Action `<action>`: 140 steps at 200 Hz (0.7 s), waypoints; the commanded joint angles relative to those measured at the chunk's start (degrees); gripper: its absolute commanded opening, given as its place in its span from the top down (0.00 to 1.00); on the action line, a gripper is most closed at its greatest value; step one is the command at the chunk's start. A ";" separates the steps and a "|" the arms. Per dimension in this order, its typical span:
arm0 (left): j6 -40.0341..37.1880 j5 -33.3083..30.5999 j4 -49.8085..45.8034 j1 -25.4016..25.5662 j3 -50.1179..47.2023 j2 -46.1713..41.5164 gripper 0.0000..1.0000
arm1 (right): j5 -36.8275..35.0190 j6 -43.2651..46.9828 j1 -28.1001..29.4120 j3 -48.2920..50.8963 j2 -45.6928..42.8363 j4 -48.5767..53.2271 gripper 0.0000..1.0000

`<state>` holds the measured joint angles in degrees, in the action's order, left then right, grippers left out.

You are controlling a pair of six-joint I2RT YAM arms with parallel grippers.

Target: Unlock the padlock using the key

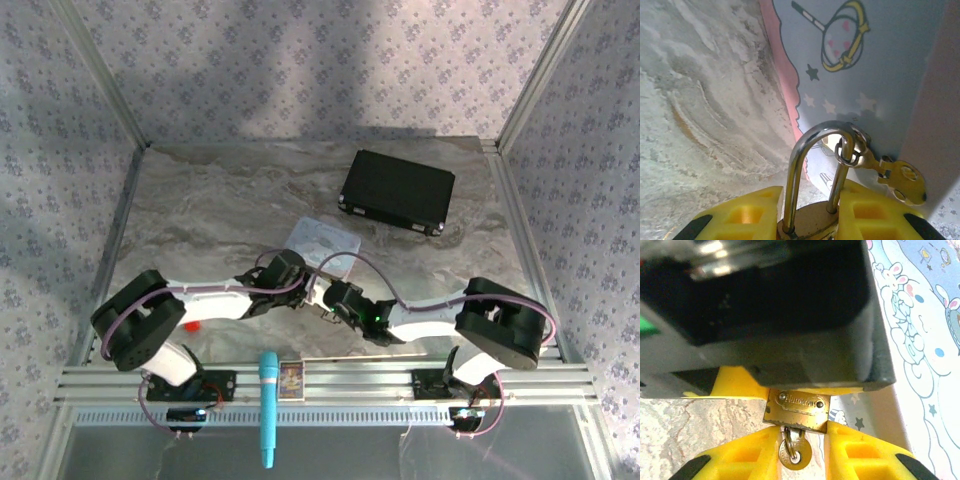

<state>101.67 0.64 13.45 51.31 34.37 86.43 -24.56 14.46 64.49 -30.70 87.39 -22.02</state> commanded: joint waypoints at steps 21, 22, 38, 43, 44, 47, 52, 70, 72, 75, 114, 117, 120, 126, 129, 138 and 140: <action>-0.11 2.26 -0.28 0.46 -0.04 -3.03 0.91 | 7.06 -5.86 -3.47 -1.27 -1.90 3.45 0.80; -0.13 2.26 -0.32 0.46 -0.02 -3.07 0.91 | 7.24 -6.03 -3.53 -1.37 -1.93 3.68 0.81; -0.25 2.43 -0.36 0.46 -0.18 -2.97 0.91 | 9.60 -7.55 -4.11 -1.64 -1.95 4.60 0.83; -0.24 2.51 -0.12 0.46 -0.31 -2.87 0.91 | 10.29 -8.15 -4.50 -1.65 -2.01 4.77 0.83; -0.24 2.56 -0.10 0.46 -0.29 -2.90 0.91 | 10.43 -8.27 -4.52 -1.65 -2.03 4.78 0.83; -0.24 2.53 -0.03 0.46 -0.32 -2.86 0.91 | 11.01 -8.69 -4.81 -1.65 -2.05 4.86 0.84; -0.25 2.52 0.00 0.50 -0.44 -2.94 0.91 | 12.22 -9.34 -5.37 -1.59 -2.02 4.92 0.83; -0.24 2.26 -0.01 0.49 -0.66 -2.86 0.91 | 17.47 -11.16 -7.61 -2.06 -1.89 6.54 0.83; -0.24 2.26 -0.03 0.47 -0.70 -2.85 0.91 | 17.95 -11.48 -7.80 -2.03 -1.79 6.55 0.83; -0.24 2.26 -0.07 0.46 -0.71 -2.88 0.91 | 18.42 -11.83 -8.19 -2.03 -1.70 6.51 0.83; -0.26 1.42 -0.33 0.46 -1.39 -2.86 0.91 | 22.62 -15.92 -11.26 -1.58 -0.33 6.46 0.86; -0.24 1.24 -0.38 0.49 -1.53 -2.95 0.91 | 23.07 -16.24 -11.51 -1.36 -0.38 6.18 0.86; -0.20 1.16 -0.40 0.46 -1.67 -3.06 0.91 | 23.56 -16.75 -11.73 -1.16 -0.42 5.75 0.87; -0.08 0.88 -0.50 0.46 -1.84 -3.10 0.91 | 24.82 -17.63 -12.23 -0.59 -0.54 4.79 0.87; -0.09 0.84 -0.46 0.38 -1.93 -3.05 0.91 | 25.71 -18.30 -12.50 -0.33 -0.53 4.37 0.87; -0.16 0.59 -0.61 0.37 -2.03 -3.24 0.91 | 27.44 -20.06 -13.29 0.17 -0.58 3.32 0.88; -0.22 0.59 -0.68 0.37 -2.03 -3.21 0.91 | 27.74 -20.34 -13.48 0.24 -0.52 3.06 0.89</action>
<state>100.99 -0.78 13.85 50.89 33.47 84.77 -1.04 0.27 53.54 -32.03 85.43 -19.35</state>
